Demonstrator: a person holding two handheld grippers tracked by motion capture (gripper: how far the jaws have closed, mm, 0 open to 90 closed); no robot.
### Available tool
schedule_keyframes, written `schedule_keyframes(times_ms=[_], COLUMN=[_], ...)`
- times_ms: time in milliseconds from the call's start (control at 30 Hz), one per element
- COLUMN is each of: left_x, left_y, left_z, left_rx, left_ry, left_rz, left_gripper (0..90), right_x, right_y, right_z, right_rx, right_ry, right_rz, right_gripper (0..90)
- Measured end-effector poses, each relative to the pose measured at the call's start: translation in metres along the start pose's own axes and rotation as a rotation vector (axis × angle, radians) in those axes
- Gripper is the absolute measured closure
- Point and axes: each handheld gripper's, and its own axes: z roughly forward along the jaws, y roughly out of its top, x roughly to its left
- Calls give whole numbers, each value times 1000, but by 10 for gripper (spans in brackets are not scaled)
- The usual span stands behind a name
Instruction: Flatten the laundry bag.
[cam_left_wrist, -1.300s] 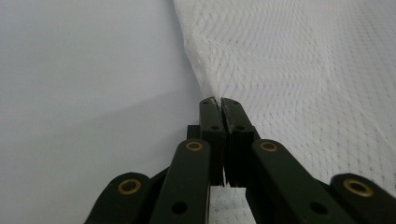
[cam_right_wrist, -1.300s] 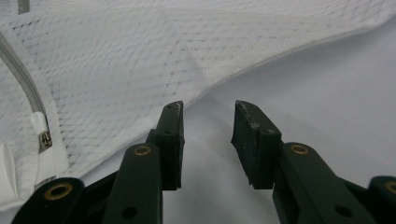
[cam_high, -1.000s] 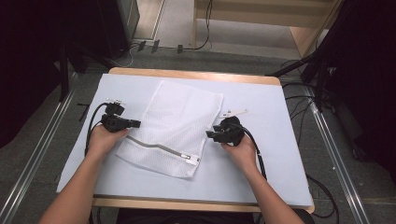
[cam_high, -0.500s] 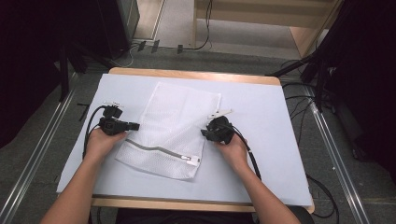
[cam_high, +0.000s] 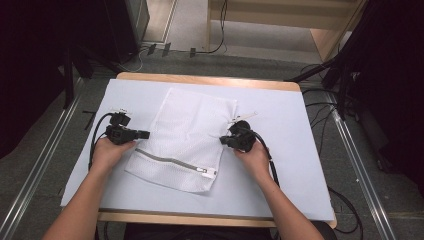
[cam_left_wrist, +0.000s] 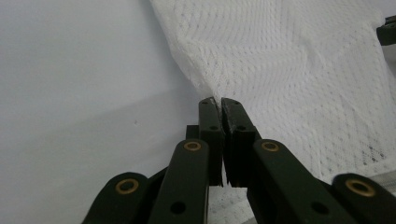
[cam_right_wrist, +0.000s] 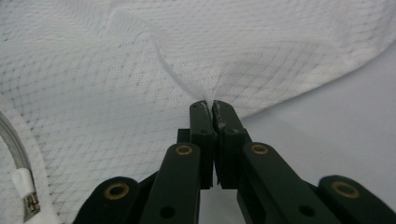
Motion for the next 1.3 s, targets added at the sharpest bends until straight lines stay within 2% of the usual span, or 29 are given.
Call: schedule_keyframes(times_ms=[200, 400, 633, 700, 833, 1067, 1200, 1300], left_x=[-13, -30, -48, -51, -49, -43, -41, -43], left_y=[2, 2, -6, -7, -7, -7, -6, -3], left_z=[5, 14, 18, 18, 21, 24, 19, 14], left_rx=[-7, 13, 28, 34, 33, 37, 10, -8], left_ry=[-44, -72, -99, -94, -61, -46, -41, -33], left_rz=[12, 41, 61, 70, 72, 60, 57, 72], left_gripper=[885, 885, 885, 885, 879, 850, 755, 715], right_x=[-19, -40, -53, -55, -56, -53, -53, -51], right_y=[-3, -7, -6, -6, -5, -7, -8, -8], right_z=[-13, -24, -23, -20, -13, -14, -23, -31], right_rx=[13, 8, -1, -8, 4, 17, -22, -52], right_ry=[-4, -26, -62, -76, -93, -72, -55, -62], right_rz=[33, 74, 89, 89, 94, 109, 126, 114], right_gripper=[894, 895, 895, 892, 887, 832, 772, 780])
